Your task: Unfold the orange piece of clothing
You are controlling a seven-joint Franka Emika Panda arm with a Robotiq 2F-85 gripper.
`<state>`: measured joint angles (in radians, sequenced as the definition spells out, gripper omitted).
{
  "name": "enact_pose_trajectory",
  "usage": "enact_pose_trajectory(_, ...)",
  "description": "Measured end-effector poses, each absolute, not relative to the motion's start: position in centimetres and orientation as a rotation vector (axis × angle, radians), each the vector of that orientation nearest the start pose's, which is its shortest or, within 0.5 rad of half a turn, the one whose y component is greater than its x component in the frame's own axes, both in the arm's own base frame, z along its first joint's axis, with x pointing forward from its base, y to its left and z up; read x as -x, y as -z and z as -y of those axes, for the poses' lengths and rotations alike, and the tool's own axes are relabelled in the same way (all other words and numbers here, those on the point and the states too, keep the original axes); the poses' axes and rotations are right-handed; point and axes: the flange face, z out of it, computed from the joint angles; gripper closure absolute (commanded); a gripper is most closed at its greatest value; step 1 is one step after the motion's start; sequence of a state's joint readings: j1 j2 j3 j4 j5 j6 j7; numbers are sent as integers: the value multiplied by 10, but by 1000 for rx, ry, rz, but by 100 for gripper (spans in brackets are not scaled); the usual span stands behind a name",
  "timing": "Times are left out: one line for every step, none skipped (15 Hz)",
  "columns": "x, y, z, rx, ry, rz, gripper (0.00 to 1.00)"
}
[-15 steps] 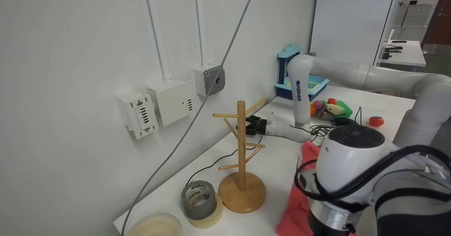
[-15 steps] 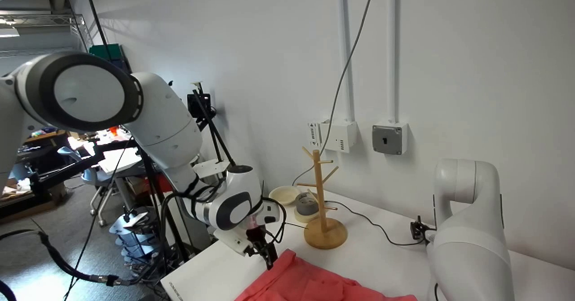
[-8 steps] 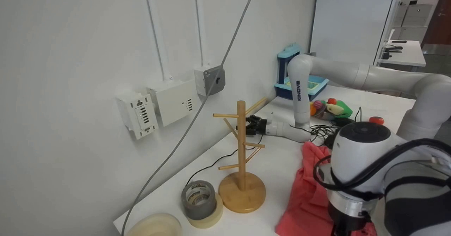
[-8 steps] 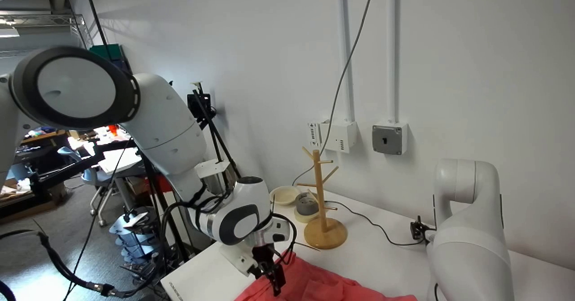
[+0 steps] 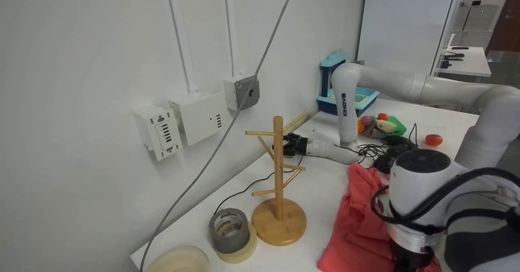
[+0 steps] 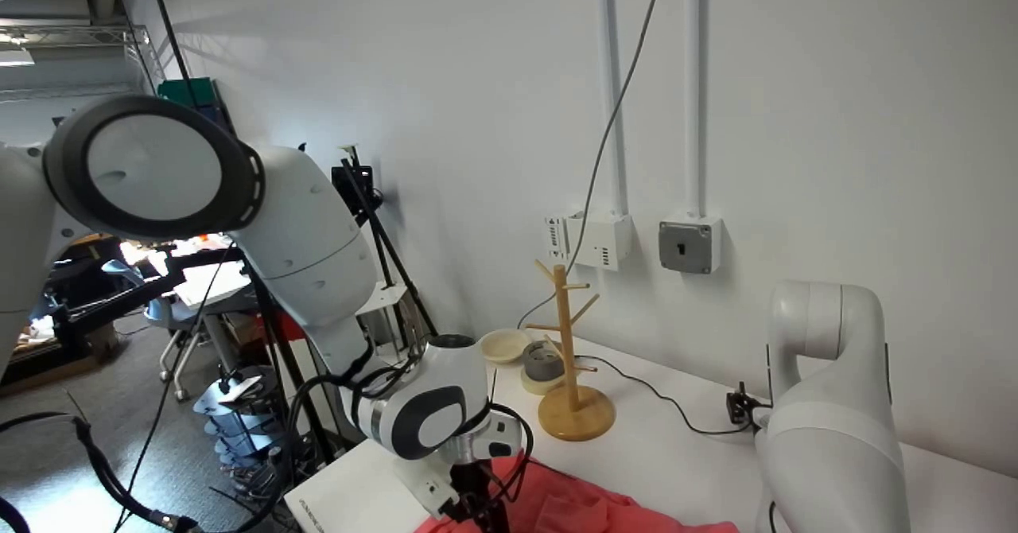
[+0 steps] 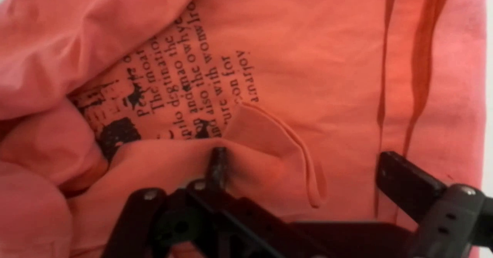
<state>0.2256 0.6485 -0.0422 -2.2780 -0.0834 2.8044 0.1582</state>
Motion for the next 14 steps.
enact_pose_trajectory(-485, -60, -94, 3197, -179, 184, 0)
enact_pose_trajectory(-486, -60, -98, 3193, -177, 189, 0)
enact_pose_trajectory(-486, -60, -103, 3186, -175, 194, 0)
enact_pose_trajectory(-487, -60, -110, 3177, -171, 197, 0)
enact_pose_trajectory(-488, -60, -117, 3166, -166, 204, 0)
enact_pose_trajectory(-489, -60, -126, 3154, -161, 208, 0)
enact_pose_trajectory(-491, -61, -135, 3141, -154, 213, 0)
enact_pose_trajectory(-493, -62, -144, 3128, -146, 215, 0)
enact_pose_trajectory(-495, -63, -154, 3113, -137, 215, 0)
enact_pose_trajectory(-499, -64, -164, 3097, -127, 209, 0)
enact_pose_trajectory(-502, -64, -174, 3079, -117, 199, 0)
enact_pose_trajectory(-506, -65, -184, 3062, -106, 194, 0)
enact_pose_trajectory(-510, -66, -193, 3047, -94, 196, 0)
enact_pose_trajectory(-514, -66, -201, 3035, -85, 201, 0)
